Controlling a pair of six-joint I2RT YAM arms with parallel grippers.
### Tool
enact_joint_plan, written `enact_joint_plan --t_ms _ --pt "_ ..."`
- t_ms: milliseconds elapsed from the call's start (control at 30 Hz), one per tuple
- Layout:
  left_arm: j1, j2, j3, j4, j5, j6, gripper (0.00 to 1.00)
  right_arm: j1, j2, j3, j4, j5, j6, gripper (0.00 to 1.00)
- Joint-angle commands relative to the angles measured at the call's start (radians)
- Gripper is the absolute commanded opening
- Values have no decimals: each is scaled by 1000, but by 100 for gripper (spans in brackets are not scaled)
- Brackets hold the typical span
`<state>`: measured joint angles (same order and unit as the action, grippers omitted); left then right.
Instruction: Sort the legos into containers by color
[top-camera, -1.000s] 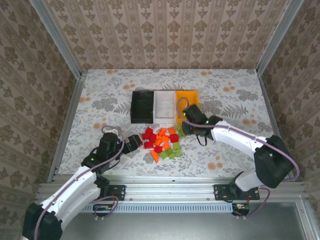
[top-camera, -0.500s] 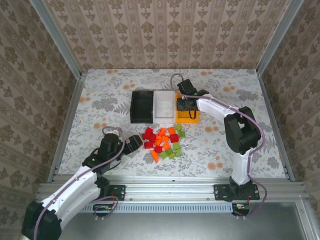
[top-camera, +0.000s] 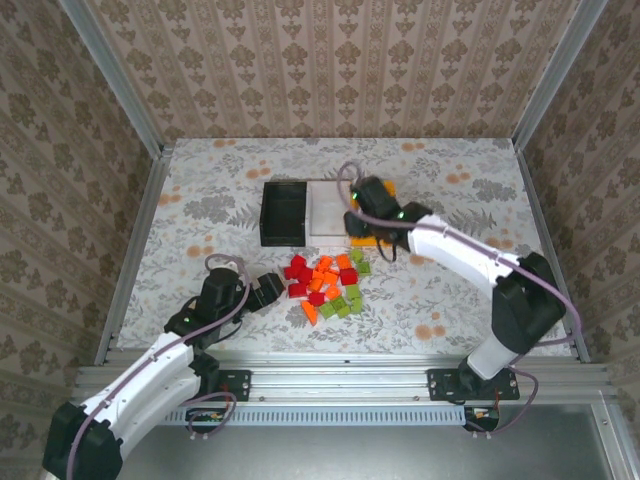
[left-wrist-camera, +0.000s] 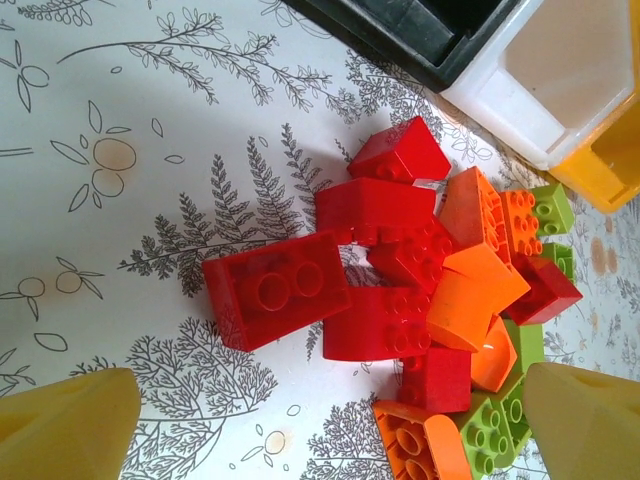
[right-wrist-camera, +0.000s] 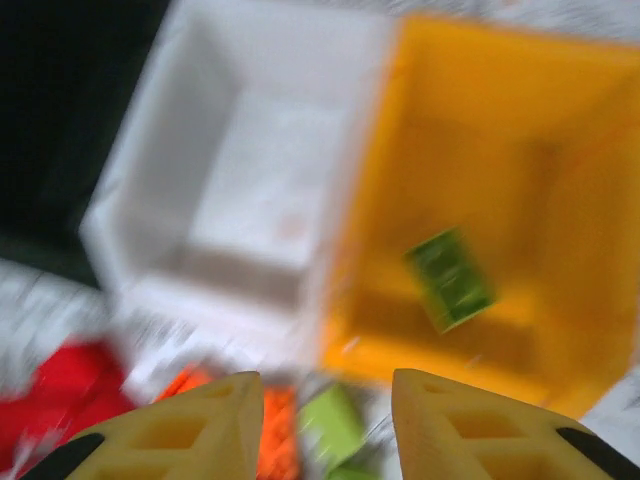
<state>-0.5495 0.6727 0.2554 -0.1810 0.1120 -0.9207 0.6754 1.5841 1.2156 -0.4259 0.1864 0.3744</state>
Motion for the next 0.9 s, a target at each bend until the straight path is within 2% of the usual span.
enact_joint_plan --t_ms 0,133,267,500,867 --pt "-5 -9 -15 -39 -5 -13 100 157 -24 -107 -34 15 54 37" --pt "-1 -56 -45 -106 -53 -51 100 323 33 -110 -71 39 126 37" --pt "4 -134 -80 -165 -87 -106 100 414 115 -83 -61 43 167 46" --pt "10 -217 -83 -215 -101 -115 100 444 202 -94 16 -22 211 49" --pt "13 -216 -92 -204 -99 -133 100 455 221 -50 -17 2 181 47"
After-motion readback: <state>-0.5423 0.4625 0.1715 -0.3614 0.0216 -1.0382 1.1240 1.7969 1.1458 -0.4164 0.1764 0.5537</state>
